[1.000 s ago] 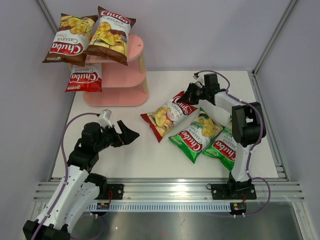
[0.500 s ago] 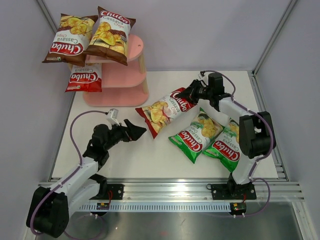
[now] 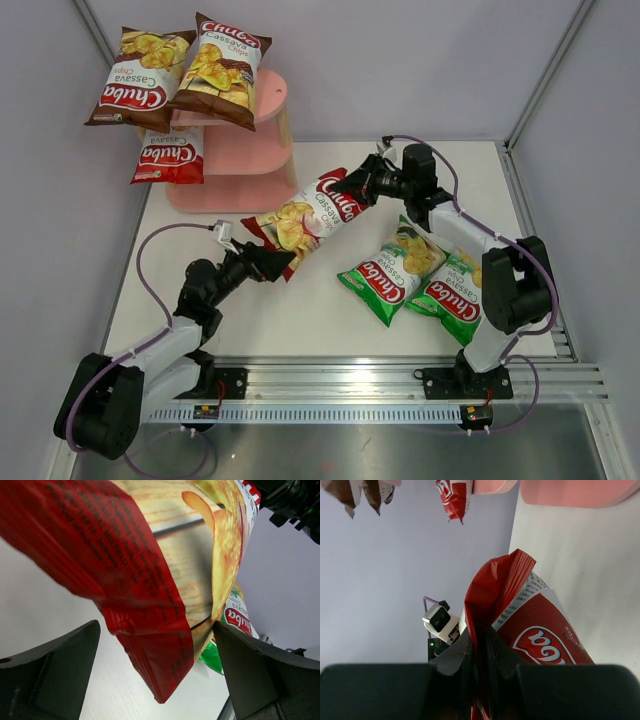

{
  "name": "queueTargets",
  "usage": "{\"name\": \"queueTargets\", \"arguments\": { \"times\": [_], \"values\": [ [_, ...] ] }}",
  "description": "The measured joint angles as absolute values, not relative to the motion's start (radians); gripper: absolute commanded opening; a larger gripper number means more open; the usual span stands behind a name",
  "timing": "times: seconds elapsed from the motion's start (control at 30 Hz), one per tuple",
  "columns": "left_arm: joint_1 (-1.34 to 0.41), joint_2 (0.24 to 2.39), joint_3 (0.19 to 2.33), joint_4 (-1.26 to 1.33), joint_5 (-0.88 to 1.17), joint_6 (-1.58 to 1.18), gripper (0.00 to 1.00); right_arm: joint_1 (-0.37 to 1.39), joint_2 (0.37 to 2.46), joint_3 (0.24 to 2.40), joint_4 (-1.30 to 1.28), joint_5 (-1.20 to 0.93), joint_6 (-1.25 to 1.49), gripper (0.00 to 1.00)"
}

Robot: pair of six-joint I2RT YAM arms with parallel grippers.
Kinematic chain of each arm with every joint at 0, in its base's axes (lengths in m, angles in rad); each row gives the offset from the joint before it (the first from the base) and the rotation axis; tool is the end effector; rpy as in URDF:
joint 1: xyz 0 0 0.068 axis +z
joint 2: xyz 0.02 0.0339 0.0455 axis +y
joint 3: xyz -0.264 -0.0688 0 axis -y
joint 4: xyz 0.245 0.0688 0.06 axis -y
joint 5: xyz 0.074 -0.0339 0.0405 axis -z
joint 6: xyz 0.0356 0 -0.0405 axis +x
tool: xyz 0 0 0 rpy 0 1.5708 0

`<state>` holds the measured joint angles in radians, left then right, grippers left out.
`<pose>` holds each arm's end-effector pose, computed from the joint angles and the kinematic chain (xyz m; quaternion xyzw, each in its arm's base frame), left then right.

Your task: Place and organize the chips bags onto the shelf

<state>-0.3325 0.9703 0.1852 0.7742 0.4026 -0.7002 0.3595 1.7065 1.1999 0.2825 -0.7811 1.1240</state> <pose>0.1781 -0.0763 0.1994 0.0109 0.7106 -0.4638 0.5290 0.3617 0.1627 0.2866 0.0494 0.7593 0.6090 0.2241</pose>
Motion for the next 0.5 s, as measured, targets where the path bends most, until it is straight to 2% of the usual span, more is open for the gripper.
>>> {"name": "queueTargets", "arguments": {
  "times": [0.33,0.37,0.47,0.5],
  "values": [
    [-0.332,0.87,0.109,0.906,0.4,-0.737,0.98,0.431,1.683,1.157,0.362,-0.787,1.17,0.0],
    [-0.332,0.853,0.107,0.905,0.395,-0.739,0.95,0.431,1.68,1.147,0.371,-0.787,1.174,0.0],
    [-0.332,0.819,0.107,0.905,0.384,-0.752,0.7,0.431,1.675,1.131,0.379,-0.786,1.18,0.0],
    [-0.332,0.813,0.107,0.904,0.382,-0.756,0.55,0.431,1.674,1.128,0.381,-0.786,1.181,0.0]
  ]
}}
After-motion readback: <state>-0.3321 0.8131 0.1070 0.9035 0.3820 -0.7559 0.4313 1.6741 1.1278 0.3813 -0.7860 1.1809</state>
